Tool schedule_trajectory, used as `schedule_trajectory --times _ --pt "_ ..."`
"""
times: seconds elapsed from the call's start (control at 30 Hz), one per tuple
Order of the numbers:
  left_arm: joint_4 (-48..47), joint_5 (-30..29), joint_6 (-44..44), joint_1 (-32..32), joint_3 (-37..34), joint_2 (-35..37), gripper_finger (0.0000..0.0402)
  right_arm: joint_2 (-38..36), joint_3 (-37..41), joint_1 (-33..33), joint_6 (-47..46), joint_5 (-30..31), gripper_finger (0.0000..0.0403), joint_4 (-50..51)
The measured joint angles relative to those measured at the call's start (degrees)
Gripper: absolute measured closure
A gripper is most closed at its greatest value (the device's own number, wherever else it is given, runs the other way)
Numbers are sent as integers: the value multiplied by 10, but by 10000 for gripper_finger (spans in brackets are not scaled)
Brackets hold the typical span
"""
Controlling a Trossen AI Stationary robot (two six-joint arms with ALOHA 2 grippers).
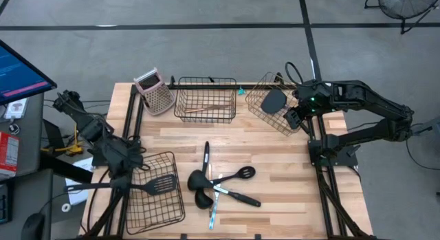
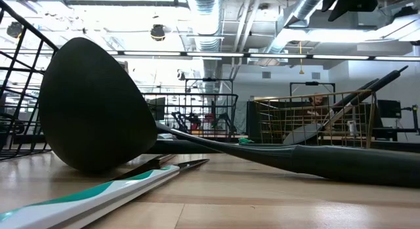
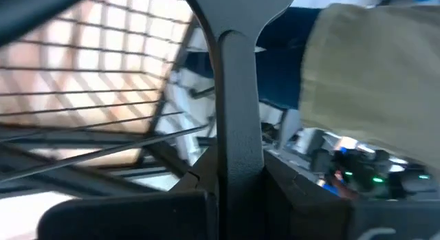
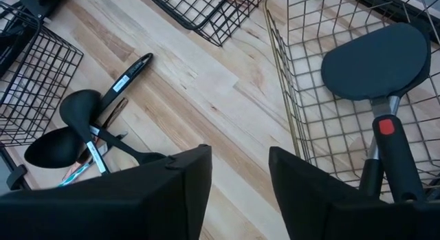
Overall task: Pick & Place Kitchen Items
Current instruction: Put the black spatula into the brown wire basket
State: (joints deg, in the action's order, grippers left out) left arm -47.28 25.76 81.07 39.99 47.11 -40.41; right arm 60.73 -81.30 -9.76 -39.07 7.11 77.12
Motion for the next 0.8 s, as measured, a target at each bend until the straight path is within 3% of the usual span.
schedule_trajectory --times 0.27,0.57,0.8 --pt "83 -5 2 0 0 0 367 0 0 0 0 0 252 0" --pt "154 -55 3 0 0 0 367 0 0 0 1 -1 249 0" --pt "187 -175 -6 -16 0 3 360 0 0 0 5 2 245 -6"
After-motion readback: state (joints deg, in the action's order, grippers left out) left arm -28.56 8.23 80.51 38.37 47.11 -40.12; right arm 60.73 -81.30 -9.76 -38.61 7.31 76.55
